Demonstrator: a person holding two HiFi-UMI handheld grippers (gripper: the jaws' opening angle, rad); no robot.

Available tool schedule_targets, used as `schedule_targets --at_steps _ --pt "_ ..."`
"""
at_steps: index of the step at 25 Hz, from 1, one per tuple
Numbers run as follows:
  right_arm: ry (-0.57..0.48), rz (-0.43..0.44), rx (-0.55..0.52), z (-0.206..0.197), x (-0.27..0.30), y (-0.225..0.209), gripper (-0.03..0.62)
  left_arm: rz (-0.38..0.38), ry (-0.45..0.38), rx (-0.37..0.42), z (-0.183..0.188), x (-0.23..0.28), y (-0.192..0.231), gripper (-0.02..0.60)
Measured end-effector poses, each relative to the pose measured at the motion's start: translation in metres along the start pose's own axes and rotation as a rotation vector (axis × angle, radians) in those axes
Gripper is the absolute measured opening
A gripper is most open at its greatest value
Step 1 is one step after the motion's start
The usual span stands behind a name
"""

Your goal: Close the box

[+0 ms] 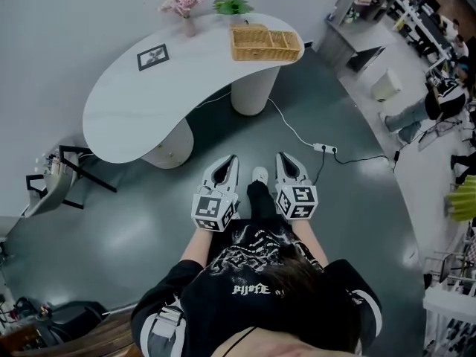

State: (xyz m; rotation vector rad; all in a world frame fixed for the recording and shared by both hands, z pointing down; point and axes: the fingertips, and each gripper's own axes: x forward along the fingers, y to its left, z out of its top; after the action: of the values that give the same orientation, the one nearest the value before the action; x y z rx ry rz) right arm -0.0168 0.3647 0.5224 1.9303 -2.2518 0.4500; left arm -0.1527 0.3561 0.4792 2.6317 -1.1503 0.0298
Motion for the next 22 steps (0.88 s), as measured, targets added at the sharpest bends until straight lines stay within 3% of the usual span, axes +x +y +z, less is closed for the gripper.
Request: schedule_targets --at_steps 4,15,22 --pt "-0.026 0.001 -0.046 0.014 0.011 -0.014 0.025 0.026 0.007 0.008 -0.003 0.012 0.008 0.025" --pt "-0.055 -0.013 -0.038 0.040 0.071 -0.061 0.025 0.075 -0.004 0.057 0.013 0.074 0.036 0.025" --pt "-0.036 0.041 -0.059 0.054 0.118 -0.078 0.025 0.117 0.006 0.045 0.022 0.120 0.055 0.025"
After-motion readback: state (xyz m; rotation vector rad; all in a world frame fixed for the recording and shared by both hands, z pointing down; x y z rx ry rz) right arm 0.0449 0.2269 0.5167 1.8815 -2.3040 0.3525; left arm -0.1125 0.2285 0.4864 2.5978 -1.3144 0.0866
